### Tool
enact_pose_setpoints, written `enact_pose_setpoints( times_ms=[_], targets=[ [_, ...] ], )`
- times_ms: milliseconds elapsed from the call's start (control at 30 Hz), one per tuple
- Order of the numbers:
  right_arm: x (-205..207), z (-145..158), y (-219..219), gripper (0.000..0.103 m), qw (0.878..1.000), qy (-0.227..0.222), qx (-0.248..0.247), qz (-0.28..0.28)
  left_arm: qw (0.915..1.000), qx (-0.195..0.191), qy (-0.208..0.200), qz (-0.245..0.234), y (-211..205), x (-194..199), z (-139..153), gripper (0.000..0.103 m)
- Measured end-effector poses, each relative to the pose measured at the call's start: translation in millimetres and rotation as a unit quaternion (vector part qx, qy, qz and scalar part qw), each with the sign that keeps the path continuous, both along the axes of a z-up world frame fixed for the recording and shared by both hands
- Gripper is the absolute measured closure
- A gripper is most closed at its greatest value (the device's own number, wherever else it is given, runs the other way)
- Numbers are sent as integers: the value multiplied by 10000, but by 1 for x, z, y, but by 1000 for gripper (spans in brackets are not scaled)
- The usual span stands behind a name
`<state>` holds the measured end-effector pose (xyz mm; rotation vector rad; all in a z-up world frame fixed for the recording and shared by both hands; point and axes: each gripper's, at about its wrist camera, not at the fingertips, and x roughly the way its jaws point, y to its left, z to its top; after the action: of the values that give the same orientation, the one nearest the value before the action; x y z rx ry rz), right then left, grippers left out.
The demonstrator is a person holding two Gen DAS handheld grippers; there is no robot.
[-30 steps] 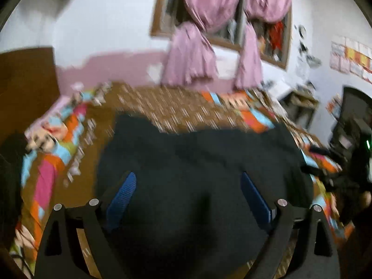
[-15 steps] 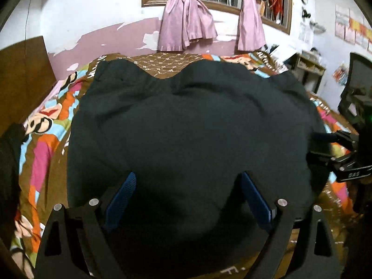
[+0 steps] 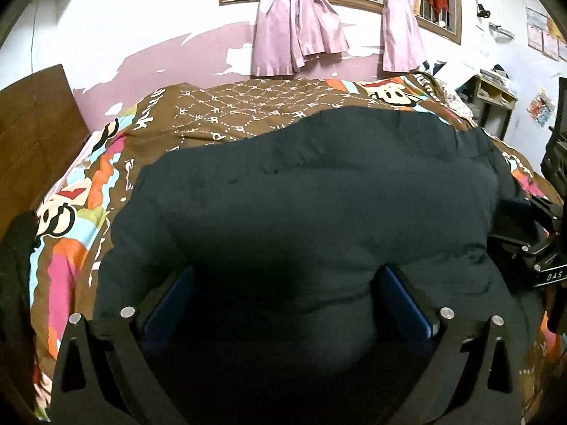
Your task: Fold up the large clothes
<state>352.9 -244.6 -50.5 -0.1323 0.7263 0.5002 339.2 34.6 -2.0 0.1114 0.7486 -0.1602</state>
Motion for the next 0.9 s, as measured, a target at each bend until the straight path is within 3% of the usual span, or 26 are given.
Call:
enact_pose_setpoints(
  times_ms=[267,533,767,900],
  targets=[
    [44,3,6,0,9997,112,20,-201,9997,-156,51,207,11,32,-1,1],
    [75,-3,18,0,9992,159,-313,-172,9985,-275,-9,481,21,48,3,1],
    [86,-12,15,0,9990,360,-168,-226,9964,-479,552,422,28,68,-5,1],
    [81,-16,12,0,9991,356,-31,-216,9957,-629,570,373,29,64,-12,1]
  ],
)
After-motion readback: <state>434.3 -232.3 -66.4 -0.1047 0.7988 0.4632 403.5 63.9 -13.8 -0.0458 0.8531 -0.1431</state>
